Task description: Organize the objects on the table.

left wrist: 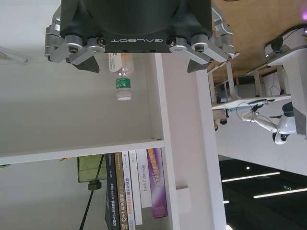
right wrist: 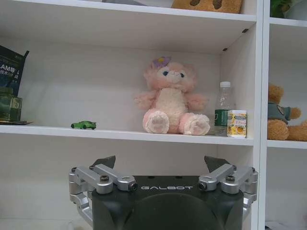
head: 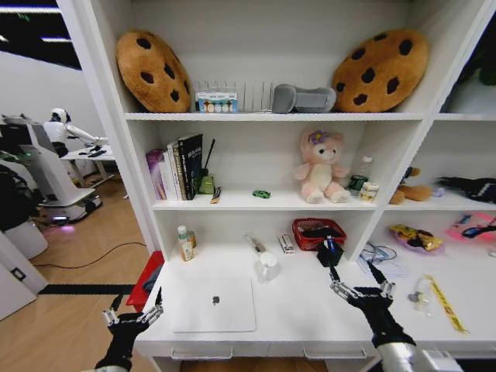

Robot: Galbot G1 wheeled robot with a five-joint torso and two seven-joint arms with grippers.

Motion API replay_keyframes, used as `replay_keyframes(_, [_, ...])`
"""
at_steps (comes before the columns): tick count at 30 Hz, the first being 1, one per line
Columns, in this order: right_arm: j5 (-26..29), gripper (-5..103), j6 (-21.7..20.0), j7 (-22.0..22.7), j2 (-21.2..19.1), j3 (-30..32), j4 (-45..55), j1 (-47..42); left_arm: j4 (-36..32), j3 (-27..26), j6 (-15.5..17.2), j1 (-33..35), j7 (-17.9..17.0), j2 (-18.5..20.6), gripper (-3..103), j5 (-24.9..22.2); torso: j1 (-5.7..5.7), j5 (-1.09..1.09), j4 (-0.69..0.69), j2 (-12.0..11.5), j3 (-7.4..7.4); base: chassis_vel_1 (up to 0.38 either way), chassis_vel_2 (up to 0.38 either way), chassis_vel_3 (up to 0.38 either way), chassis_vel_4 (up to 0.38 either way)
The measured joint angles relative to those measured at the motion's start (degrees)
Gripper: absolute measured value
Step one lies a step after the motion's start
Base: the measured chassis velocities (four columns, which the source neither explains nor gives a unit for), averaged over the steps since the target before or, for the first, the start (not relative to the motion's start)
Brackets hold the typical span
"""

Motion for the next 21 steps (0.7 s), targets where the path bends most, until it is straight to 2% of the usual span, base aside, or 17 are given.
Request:
replay_keyframes(8, [0.0,100,0.0,0.0,0.0,0.0,0.0,0.0,0.0,0.0,0.0,0.0,0.0,0.0,100,0.0,-0.02,0.01,-0.01,0.0,-0.03,0.073,-0.07,-0.078,0.082])
replay_keyframes(20, [0.0,100,0.0,0.0,0.0,0.0,0.0,0.0,0.0,0.0,0.0,0.0,0.0,0.0,100,0.0,-0.11,-0.03,0.01,-0.2,-0.12,0.21,-0.215,-0.233,0.225])
replay_keyframes(21, [0.0,100,0.0,0.0,0.0,0.0,0.0,0.0,0.0,0.0,0.0,0.0,0.0,0.0,100,0.0,-0.11,0.03,-0.01,-0.2,-0.12,0.292,-0.279,-0.33,0.279])
